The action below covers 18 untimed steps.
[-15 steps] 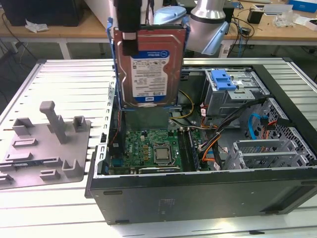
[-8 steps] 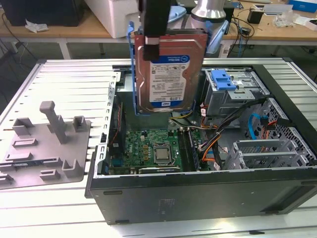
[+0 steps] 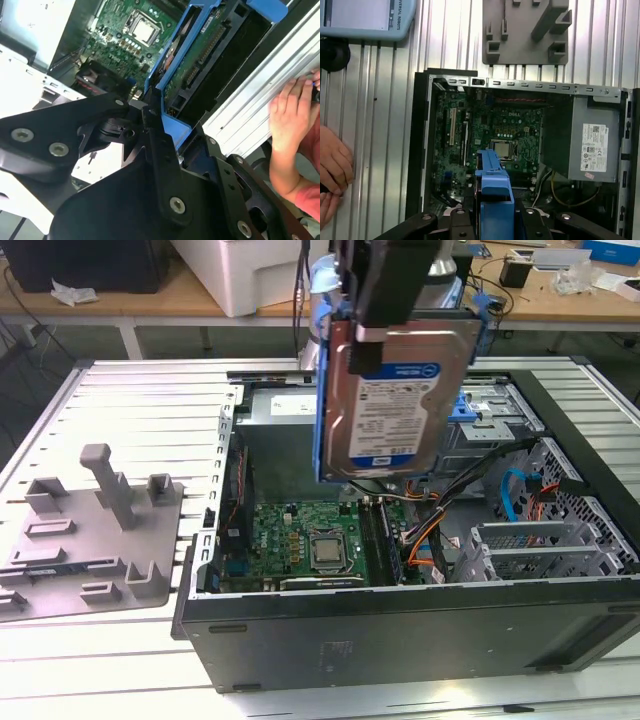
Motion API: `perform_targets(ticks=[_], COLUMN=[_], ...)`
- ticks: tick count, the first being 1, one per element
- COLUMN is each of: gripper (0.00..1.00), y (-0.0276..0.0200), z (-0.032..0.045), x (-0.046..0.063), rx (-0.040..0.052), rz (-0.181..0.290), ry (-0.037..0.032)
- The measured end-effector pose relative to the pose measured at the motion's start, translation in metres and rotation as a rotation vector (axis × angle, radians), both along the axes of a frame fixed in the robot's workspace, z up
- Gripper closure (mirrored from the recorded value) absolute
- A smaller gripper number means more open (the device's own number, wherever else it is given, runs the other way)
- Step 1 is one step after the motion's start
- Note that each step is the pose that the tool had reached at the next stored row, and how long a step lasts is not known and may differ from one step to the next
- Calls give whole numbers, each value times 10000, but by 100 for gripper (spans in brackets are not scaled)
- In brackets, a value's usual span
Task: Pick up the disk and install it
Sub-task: 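Pick up the disk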
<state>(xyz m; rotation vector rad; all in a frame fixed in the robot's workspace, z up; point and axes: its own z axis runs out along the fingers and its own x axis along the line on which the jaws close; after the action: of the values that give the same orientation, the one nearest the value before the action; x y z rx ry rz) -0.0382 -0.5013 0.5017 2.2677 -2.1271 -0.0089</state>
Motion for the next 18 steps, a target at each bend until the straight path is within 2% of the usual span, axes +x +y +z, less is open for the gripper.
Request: perform_targets(ticks=[10, 13, 18], gripper=[64, 64, 64], y=[-153, -187, -188], z=[0, -1, 0], x=[400, 488, 498], rx=[27, 32, 31], rz=[1, 2, 1], ry=[23, 40, 45])
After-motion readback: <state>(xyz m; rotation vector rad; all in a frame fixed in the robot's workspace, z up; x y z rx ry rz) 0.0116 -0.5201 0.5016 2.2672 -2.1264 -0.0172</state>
